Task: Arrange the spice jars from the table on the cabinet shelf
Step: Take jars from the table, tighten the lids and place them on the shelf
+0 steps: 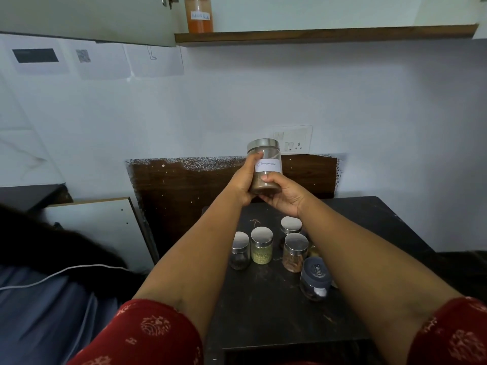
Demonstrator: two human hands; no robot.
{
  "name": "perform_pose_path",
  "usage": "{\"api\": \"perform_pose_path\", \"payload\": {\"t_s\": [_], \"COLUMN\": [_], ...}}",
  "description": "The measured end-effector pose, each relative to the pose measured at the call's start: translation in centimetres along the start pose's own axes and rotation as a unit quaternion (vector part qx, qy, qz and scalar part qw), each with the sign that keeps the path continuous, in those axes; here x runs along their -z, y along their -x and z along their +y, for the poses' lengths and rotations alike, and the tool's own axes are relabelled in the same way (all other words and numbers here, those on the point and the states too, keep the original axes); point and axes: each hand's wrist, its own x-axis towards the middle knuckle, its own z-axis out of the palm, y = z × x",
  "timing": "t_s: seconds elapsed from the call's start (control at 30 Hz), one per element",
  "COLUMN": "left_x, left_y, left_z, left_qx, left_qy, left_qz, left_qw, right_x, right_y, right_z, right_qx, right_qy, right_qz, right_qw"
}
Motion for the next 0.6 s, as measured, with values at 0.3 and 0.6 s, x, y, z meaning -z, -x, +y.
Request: {"api": "perform_pose_path", "payload": {"t_s": [0.3,0.6], "left_x": [-0.1,0.5], "left_y": [-0.2,-1.5], "left_z": [-0.1,1.0], "left_qx": [0.004,-0.049], "left_qy": [-0.002,-0.074], "left_qz": [-0.007,0.065], "left_qw": [1.0,0.994], "right_x": [0.6,-0.5], "right_y": [-0.4,-1.8], "right_z": [0.1,-1.3], "right_qx": [0.002,0.018], "right_qy": [0.014,0.222], "right_qz": [0.005,0.084], "right_qw": [1.0,0.971]}}
